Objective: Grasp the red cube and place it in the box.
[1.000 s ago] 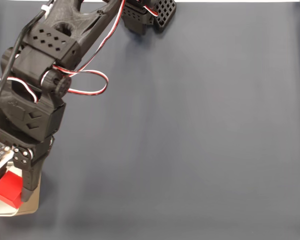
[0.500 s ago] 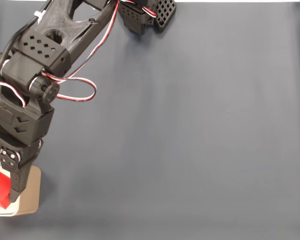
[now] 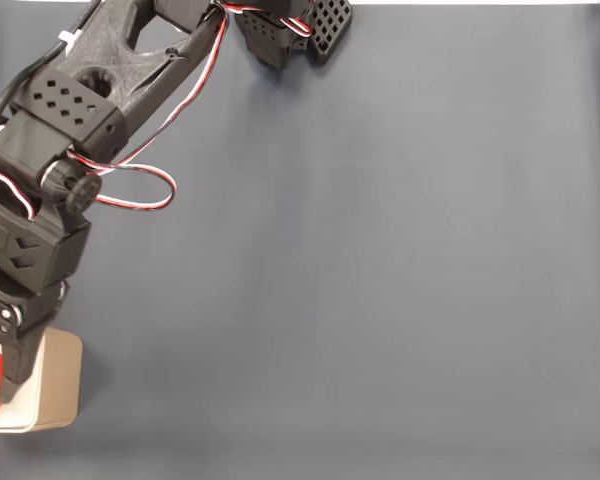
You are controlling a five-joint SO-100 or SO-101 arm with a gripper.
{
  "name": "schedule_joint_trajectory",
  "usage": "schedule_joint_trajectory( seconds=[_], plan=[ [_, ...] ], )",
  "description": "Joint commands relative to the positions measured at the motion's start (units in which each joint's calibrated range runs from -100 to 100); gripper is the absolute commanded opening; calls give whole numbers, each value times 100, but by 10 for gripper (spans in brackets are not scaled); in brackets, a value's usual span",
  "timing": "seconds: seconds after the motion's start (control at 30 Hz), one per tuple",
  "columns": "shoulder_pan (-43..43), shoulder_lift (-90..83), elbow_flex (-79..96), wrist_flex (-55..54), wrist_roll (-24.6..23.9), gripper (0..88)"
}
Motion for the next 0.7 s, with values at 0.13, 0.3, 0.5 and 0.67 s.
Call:
schedule_joint_trajectory(
  seconds=[0.13, 0.3, 0.5, 0.67],
  plan=[
    [190, -2, -406, -30, 88, 69],
    [197, 15, -425, -30, 98, 69],
    [197, 59, -479, -30, 112, 70],
    [197, 76, -488, -30, 117, 70]
  ],
)
